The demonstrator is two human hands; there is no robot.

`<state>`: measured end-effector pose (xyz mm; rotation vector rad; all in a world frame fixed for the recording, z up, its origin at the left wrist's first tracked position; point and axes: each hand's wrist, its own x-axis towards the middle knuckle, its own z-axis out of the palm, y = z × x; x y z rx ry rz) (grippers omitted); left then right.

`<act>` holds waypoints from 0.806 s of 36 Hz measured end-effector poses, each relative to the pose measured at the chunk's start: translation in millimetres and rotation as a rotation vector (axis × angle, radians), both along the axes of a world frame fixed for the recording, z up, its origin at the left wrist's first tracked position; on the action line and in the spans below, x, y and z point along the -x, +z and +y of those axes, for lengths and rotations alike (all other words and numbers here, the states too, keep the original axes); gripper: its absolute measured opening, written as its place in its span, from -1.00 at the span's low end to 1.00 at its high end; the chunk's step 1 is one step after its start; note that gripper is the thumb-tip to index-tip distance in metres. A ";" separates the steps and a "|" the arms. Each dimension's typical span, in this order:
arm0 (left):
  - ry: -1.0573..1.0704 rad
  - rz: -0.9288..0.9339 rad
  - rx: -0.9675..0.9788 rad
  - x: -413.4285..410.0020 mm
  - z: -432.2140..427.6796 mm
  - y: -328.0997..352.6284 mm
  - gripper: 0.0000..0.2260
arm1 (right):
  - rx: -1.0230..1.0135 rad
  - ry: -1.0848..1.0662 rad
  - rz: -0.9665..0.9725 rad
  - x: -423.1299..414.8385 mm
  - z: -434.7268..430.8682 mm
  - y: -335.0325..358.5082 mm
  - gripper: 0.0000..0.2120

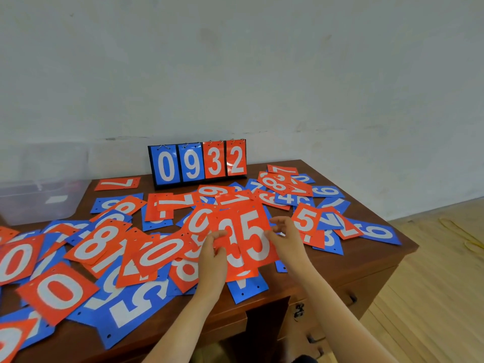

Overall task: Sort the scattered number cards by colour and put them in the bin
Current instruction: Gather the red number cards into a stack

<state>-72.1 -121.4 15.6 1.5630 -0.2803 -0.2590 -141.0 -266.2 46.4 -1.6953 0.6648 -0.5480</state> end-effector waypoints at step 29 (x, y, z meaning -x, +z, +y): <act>0.031 -0.055 -0.137 -111.2 -78.8 -1.8 -0.69 | 0.848 0.221 0.824 -162.5 -150.3 -31.5 -0.33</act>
